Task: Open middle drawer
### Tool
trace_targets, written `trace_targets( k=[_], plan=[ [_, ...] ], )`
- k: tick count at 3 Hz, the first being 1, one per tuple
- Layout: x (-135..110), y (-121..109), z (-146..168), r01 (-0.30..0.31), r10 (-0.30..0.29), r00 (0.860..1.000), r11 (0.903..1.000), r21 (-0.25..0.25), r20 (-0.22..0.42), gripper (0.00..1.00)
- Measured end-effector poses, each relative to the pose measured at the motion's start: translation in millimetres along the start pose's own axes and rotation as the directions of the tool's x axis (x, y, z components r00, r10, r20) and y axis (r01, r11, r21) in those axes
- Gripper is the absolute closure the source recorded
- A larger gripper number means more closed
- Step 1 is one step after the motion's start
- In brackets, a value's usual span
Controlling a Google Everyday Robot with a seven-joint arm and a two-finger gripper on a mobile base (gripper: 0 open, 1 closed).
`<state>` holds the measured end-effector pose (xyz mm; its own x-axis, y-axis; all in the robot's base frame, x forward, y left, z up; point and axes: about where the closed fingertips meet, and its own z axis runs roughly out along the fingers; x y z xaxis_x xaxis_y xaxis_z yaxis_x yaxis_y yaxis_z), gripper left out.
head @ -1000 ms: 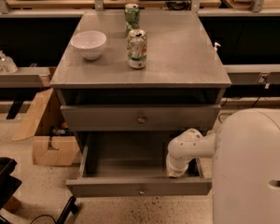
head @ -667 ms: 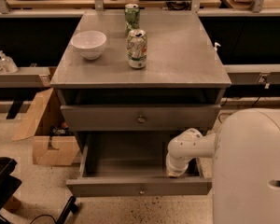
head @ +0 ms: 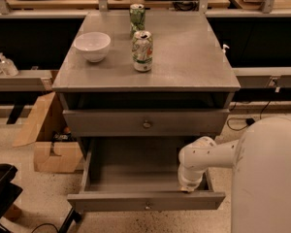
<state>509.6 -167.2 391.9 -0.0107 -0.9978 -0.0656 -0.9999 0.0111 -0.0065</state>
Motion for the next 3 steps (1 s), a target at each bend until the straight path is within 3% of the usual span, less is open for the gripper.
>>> trace_targets(
  k=[1, 3],
  plan=[
    [7.5, 24.2, -2.0, 0.003, -0.003, 1.0, 0.9986, -0.053, 0.006, 1.0],
    [7.6, 24.2, -0.5, 0.003, -0.003, 1.0, 0.9984, -0.057, 0.006, 0.55]
  ],
)
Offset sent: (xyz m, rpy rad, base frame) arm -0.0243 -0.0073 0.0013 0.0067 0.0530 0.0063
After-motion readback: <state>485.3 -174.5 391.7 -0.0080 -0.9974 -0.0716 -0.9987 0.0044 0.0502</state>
